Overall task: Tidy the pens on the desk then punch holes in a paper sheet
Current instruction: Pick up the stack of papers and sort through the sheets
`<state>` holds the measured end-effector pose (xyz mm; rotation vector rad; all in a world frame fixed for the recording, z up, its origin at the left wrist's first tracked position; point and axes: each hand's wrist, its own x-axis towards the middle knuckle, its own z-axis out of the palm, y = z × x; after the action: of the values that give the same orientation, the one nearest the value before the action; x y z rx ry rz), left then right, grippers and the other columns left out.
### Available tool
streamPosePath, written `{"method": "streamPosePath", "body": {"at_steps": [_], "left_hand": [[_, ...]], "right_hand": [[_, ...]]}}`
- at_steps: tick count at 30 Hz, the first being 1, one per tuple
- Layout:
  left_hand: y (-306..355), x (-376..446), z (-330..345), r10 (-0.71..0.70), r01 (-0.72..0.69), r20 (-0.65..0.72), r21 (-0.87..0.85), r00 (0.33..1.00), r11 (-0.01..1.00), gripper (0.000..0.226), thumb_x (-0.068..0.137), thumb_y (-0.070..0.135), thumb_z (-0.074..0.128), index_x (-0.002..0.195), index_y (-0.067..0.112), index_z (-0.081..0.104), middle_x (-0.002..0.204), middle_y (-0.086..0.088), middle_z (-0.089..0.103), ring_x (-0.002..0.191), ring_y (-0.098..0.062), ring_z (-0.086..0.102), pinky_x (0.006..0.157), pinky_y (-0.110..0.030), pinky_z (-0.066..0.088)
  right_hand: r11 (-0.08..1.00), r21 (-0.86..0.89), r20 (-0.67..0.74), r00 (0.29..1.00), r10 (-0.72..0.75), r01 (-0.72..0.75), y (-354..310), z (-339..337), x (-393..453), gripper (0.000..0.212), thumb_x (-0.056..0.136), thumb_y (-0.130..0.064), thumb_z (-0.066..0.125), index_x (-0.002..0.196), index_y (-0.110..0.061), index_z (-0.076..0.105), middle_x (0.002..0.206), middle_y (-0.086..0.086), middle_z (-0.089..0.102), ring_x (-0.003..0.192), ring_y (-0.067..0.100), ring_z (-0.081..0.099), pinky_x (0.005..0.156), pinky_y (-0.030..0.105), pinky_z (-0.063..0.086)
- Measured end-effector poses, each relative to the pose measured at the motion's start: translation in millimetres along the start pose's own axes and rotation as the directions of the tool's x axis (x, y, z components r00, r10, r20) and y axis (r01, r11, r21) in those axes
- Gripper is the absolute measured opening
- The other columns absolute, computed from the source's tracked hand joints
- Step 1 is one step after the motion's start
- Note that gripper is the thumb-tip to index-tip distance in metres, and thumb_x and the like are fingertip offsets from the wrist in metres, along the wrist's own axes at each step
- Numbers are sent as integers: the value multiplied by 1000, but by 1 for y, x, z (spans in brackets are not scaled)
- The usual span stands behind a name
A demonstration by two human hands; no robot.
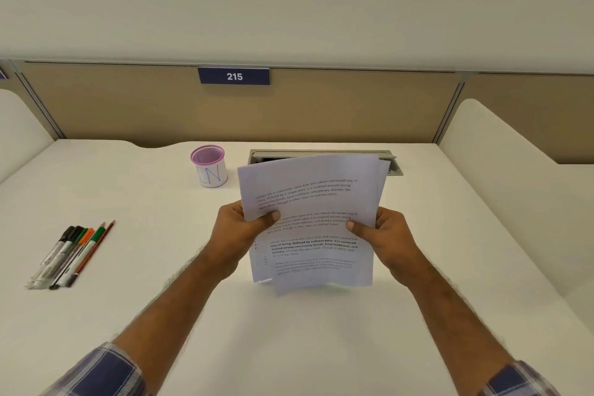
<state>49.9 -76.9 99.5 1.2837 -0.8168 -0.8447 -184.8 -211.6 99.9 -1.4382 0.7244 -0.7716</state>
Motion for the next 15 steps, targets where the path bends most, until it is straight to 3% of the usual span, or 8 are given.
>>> {"method": "streamPosePath", "body": {"at_steps": [4, 7, 10, 13, 15], "left_hand": [[-6, -3, -2, -19, 18, 29, 30, 999, 999, 35, 72, 23, 85, 106, 23, 76, 108, -2, 77, 96, -28, 74, 73, -32, 61], [-14, -6, -6, 1, -2, 41, 41, 999, 999, 45, 73, 28, 86, 115, 25, 70, 116, 1, 74, 106, -22, 71, 84, -30, 60], [-23, -10, -9, -9, 28, -128, 149, 992, 988, 79, 65, 41, 90, 135, 30, 55, 131, 14, 63, 121, -6, 59, 95, -16, 44], [-36, -24, -6, -62, 98, -299, 108, 952, 989, 94, 61, 40, 90, 142, 25, 45, 136, 7, 57, 124, -14, 54, 99, -29, 44], [-48, -35, -1, -72, 64, -265, -39, 961, 997, 81, 66, 33, 91, 136, 18, 52, 132, -3, 64, 121, -23, 61, 102, -40, 48]], "right_hand": [[999, 36, 0, 1000, 10, -10, 4, 0, -3, 18, 82, -10, 73, 93, -24, 77, 98, 1, 77, 89, 21, 74, 69, 22, 57], [996, 81, -62, 997, 38, -33, 8, 0, -3, 17, 83, -7, 72, 96, -17, 75, 97, 3, 77, 89, 24, 74, 70, 28, 61], [981, 190, -151, 987, 54, -24, 6, -2, 0, 20, 80, -5, 72, 100, -9, 73, 101, 7, 76, 92, 25, 73, 78, 33, 61], [929, 371, -185, 979, 80, -6, 2, -1, 1, 30, 76, -6, 72, 106, -7, 70, 107, 9, 74, 97, 24, 72, 78, 30, 60], [871, 491, -189, 977, 98, 8, 2, 1, 1, 32, 77, -5, 69, 108, -9, 69, 110, 7, 74, 100, 22, 71, 76, 27, 59]]}}
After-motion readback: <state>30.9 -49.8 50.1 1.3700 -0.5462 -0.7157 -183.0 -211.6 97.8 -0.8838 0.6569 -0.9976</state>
